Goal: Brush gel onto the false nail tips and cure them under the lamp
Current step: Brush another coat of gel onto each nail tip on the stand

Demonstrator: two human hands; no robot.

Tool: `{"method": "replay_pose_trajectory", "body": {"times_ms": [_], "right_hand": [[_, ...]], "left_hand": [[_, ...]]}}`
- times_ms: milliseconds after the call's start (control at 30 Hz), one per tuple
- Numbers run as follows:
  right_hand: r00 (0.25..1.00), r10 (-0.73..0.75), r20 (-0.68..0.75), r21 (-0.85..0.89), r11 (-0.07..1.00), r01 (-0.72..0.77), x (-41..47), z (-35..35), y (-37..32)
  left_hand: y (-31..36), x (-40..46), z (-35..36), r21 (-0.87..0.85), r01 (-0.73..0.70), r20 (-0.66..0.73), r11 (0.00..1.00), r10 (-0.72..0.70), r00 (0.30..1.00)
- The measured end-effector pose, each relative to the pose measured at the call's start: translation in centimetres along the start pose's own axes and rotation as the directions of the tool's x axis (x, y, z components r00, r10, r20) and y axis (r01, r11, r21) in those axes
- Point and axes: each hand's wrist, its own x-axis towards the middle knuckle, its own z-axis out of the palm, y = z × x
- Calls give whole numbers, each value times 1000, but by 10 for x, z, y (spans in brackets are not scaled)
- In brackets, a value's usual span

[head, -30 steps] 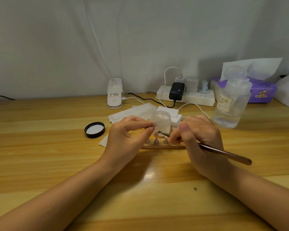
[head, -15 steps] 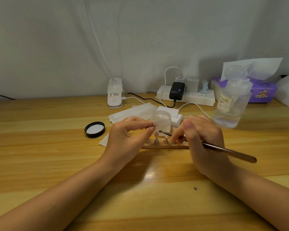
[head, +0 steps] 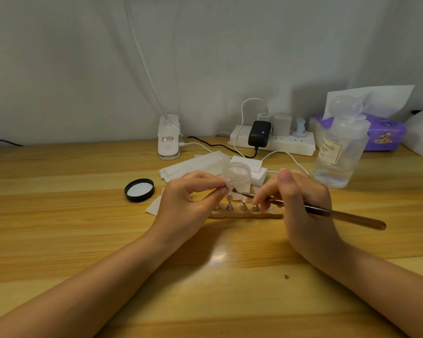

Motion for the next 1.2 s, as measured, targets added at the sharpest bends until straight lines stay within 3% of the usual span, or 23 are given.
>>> {"method": "replay_pose_trajectory", "body": {"times_ms": [133,333,600,867,1200], "right_hand": [[999,48,-12,58,997,-47,0,-1,-2],[993,95,73,12,995,-96,2,4,-5],[994,105,9,117,987,-105,1,0,-4],[995,65,73,48,997,-68,1,3,-8],[989,151,-2,139,979,-149,1,-2,-3]], "left_hand": [[0,0,0,-8,-3,-2,1000,3,1000],[1,1,-1,-18,-6,1,1000,6,1000],[1,1,-1,-37,7,-15,999,-7,1000],[-1,1,1,-63,2,-31,998,-4,999],[0,2,0,-48,-14,-52,999,12,999]]}}
